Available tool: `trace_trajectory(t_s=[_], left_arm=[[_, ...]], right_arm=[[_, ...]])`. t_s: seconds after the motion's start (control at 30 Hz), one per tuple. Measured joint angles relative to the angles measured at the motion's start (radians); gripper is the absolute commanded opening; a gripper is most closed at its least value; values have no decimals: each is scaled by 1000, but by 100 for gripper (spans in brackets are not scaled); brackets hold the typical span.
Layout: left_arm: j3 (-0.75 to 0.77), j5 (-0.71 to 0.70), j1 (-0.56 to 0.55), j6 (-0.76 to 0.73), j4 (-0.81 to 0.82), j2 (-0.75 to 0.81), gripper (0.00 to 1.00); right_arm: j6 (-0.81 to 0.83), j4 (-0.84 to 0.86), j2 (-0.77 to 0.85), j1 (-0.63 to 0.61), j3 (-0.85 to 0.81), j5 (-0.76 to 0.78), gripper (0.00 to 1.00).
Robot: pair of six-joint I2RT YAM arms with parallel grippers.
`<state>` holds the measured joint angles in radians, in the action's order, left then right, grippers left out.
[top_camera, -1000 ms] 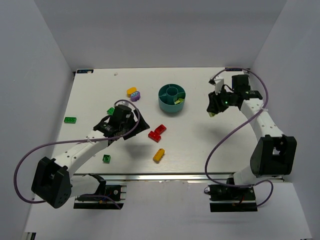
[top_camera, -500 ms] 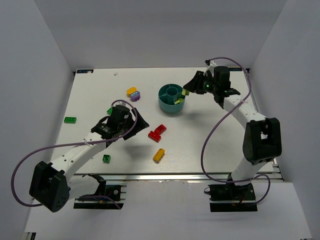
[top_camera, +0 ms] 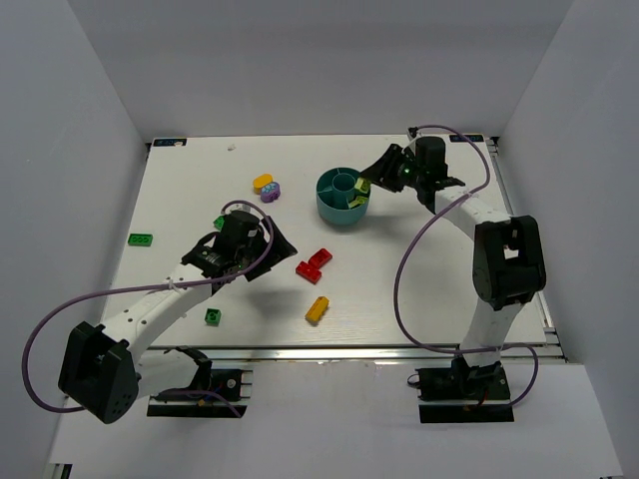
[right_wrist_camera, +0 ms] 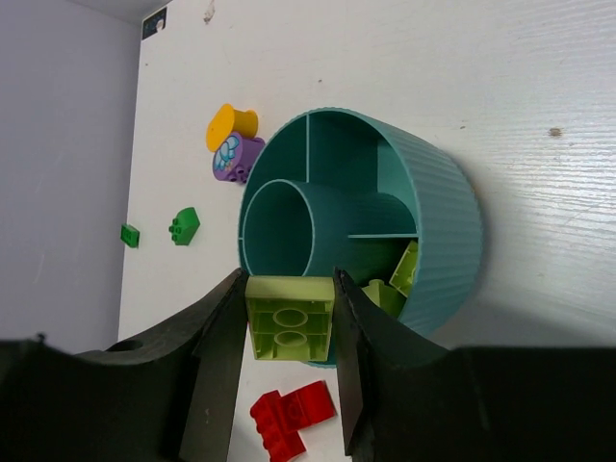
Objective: Sort the legos into containers by color
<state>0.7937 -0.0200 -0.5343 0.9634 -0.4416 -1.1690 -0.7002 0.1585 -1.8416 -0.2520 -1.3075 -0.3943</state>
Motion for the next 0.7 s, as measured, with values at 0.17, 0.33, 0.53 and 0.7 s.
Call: trace_trajectory(t_s=[0.17, 0.33, 0.53, 0.7], left_arm=[[0, 0, 0, 0, -3, 0, 93], [0, 0, 0, -2, -3, -5, 93], [13, 1, 0, -17, -4, -22, 92], [13, 30, 0, -44, 19, -22, 86]], right_arm=[[3, 8, -20, -4, 0, 6, 35], [18, 39, -27, -8, 0, 6, 57], [42, 58, -32, -12, 0, 0, 66], [87, 58, -32, -12, 0, -13, 67]])
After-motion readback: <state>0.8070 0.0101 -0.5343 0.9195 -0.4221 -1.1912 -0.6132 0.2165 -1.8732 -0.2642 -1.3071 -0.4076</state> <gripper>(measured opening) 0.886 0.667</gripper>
